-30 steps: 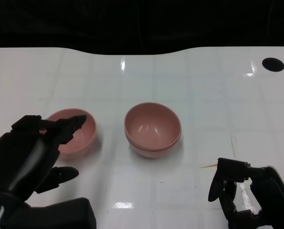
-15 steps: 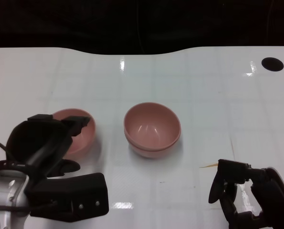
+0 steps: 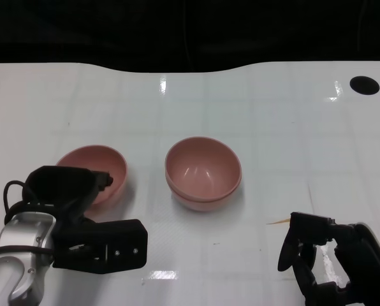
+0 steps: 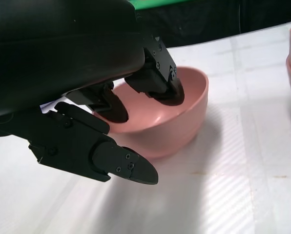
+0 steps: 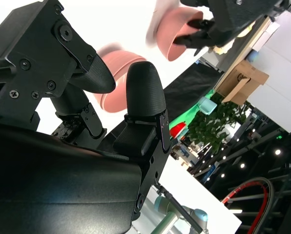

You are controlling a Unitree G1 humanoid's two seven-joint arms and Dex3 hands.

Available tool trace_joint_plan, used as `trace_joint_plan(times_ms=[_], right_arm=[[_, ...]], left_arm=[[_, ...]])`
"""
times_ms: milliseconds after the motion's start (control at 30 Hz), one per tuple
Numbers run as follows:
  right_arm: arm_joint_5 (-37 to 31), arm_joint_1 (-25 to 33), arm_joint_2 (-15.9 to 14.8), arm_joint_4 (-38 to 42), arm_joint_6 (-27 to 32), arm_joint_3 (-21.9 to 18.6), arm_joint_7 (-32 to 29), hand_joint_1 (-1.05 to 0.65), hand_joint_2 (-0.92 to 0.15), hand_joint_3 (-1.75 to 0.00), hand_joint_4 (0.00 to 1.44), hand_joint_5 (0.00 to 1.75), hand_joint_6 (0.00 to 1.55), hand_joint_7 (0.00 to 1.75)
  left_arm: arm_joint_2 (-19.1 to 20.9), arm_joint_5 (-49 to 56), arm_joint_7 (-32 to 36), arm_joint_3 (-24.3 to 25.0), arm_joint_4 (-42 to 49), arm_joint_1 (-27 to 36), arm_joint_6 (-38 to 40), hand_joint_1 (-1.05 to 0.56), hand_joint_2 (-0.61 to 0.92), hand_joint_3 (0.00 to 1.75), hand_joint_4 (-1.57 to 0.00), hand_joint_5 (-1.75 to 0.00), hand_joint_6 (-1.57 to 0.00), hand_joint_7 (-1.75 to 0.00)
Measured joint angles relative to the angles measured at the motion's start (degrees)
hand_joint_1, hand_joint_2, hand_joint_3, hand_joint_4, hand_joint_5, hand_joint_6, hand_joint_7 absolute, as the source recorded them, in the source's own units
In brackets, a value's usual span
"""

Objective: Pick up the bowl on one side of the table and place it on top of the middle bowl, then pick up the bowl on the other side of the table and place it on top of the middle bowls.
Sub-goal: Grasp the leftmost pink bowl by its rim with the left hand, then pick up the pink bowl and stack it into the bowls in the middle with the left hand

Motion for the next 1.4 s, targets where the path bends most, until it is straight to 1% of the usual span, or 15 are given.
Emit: trace_joint_plan(times_ms=[33,67,100,167,200,233,267,300,333,400,467,533,767,1000,1400], right_arm=[[-0.01,0.0,0.07,-0.01,0.05,0.02,0.0,-0.03,-0.13,-1.71,0.97,1.75,0.82,1.5],[-0.08,-0.03,0.19,-0.01,0.08,0.06,0.0,-0.02,-0.12,-1.72,0.97,1.75,0.82,1.5],[-0.18,-0.05,0.33,-0.01,0.1,0.08,0.0,-0.02,-0.12,-1.72,0.97,1.75,0.82,1.5],[-0.48,-0.11,0.5,0.0,0.15,0.13,0.0,-0.02,-0.11,-1.73,0.97,1.75,0.82,1.5],[-0.53,-0.15,0.52,0.0,0.17,0.13,0.0,-0.02,-0.11,-1.73,0.97,1.75,0.82,1.5],[-0.52,-0.23,0.55,-0.01,0.19,0.14,0.0,-0.02,-0.11,-1.73,0.97,1.75,0.82,1.5],[-0.52,-0.27,0.57,-0.01,0.22,0.14,0.0,-0.02,-0.12,-1.73,0.97,1.75,0.82,1.5],[-0.51,-0.28,0.58,-0.01,0.27,0.14,0.0,-0.02,-0.12,-1.73,0.97,1.75,0.81,1.5],[-0.5,-0.3,0.6,0.0,0.29,0.15,0.0,-0.02,-0.12,-1.73,0.97,1.75,0.81,1.5],[-0.34,-0.31,0.67,-0.01,0.4,0.2,0.02,-0.02,-0.12,-1.73,0.97,1.75,0.81,1.5],[-0.17,-0.3,0.76,0.0,0.51,0.3,0.06,-0.02,-0.13,-1.72,0.97,1.75,0.81,1.5],[0.05,-0.3,0.88,0.0,0.56,0.39,0.07,-0.02,-0.13,-1.72,0.97,1.75,0.81,1.5],[0.48,-0.11,1.68,-0.48,1.22,0.79,0.43,-0.03,-0.14,-1.71,0.97,1.75,0.81,1.5],[-0.31,0.86,1.74,-3.62,2.79,0.38,0.48,-0.04,-0.15,-1.71,0.99,1.75,0.82,1.49],[-0.29,0.96,1.81,-3.88,3.19,0.46,0.55,-0.02,-0.11,-1.75,0.97,1.75,0.83,1.49]], left_arm=[[0.14,-0.3,0.69,-0.28,1.53,-0.6,-1.04,-0.37,0.92,0.06,-0.97,-0.39,-0.98,-0.09],[0.3,-1.04,2.0,-0.5,3.25,-1.23,-2.47,-0.34,0.92,0.05,-0.91,-0.73,-1.08,-0.06],[0.42,-1.83,3.23,-0.63,4.77,-1.79,-3.83,-0.33,0.92,0.03,-0.86,-0.94,-1.12,-0.05],[0.7,-3.01,5.32,-0.78,7.31,-3.0,-6.65,-0.3,0.91,0.02,-0.82,-1.48,-1.23,-0.06],[0.88,-3.65,6.29,-0.88,8.22,-3.58,-7.88,-0.29,0.92,0.02,-0.84,-1.61,-1.2,-0.27],[1.1,-4.05,7.07,-1.03,9.14,-4.11,-8.91,-0.28,0.92,0.03,-0.86,-1.68,-1.08,-0.59],[1.31,-4.18,7.99,-1.26,9.97,-4.59,-9.75,-0.24,0.92,0.14,-0.91,-1.72,-0.87,-1.25],[1.48,-4.3,9.04,-1.51,10.74,-5.11,-10.68,-0.23,0.92,0.19,-0.92,-1.73,-0.8,-1.49],[1.6,-4.48,9.89,-1.7,11.48,-5.52,-11.41,-0.23,0.91,0.29,-0.92,-1.74,-0.78,-1.62],[1.81,-5.06,10.97,-1.94,12.71,-6.12,-12.92,-0.22,0.88,0.42,-0.93,-1.74,-0.73,-1.72],[1.9,-5.82,11.87,-2.0,13.63,-6.45,-14.12,-0.21,0.79,0.56,-0.92,-1.75,-0.69,-1.74],[2.22,-6.41,12.1,-2.02,13.76,-6.7,-14.67,-0.21,0.77,0.6,-0.91,-1.75,-0.67,-1.74],[4.76,-7.11,10.72,-1.86,10.51,-7.11,-13.59,-0.21,0.72,0.62,-0.9,-1.75,-0.66,-1.75],[7.37,-9.52,5.46,0.35,0.62,-6.45,-11.74,-0.22,0.68,0.72,-0.87,-1.75,-0.67,-1.75],[9.65,-11.16,0.94,2.68,-11.56,-3.55,-11.99,-0.23,0.7,0.73,-0.89,-1.75,-0.68,-1.75]])
